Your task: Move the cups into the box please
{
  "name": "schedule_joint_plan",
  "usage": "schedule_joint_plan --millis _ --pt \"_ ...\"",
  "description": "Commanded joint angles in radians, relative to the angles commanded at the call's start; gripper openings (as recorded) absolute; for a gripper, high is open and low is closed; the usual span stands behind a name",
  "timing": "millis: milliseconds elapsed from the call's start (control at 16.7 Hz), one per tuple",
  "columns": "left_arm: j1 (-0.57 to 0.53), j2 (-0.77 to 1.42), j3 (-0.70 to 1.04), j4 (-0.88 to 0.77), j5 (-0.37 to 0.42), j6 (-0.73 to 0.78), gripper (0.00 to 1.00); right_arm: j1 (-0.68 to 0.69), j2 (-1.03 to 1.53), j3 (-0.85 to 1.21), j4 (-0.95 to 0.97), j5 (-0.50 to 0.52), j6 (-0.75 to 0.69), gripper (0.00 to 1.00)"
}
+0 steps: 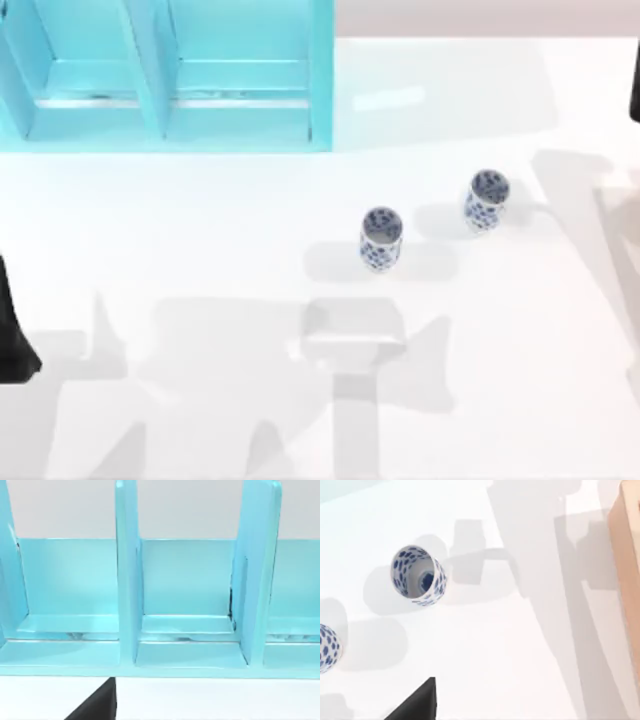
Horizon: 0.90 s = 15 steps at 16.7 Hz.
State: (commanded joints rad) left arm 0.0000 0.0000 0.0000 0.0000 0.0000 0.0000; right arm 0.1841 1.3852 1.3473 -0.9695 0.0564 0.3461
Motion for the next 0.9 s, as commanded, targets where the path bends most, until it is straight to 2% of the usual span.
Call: schedule_joint_plan --millis 420,660,900 --pt "0.000 0.000 0.000 0.000 0.000 0.000 1.00 0.222 0.722 0.651 -0.411 0.014 0.171 1.00" --pt "0.000 0.000 0.000 0.000 0.000 0.000 1.00 0.358 0.938 0.922 -0.524 0.013 0.259 1.00" --pt "0.000 0.000 0.000 0.000 0.000 0.000 1.00 0.446 1.041 1.095 -0.555 0.011 0.312 1.00"
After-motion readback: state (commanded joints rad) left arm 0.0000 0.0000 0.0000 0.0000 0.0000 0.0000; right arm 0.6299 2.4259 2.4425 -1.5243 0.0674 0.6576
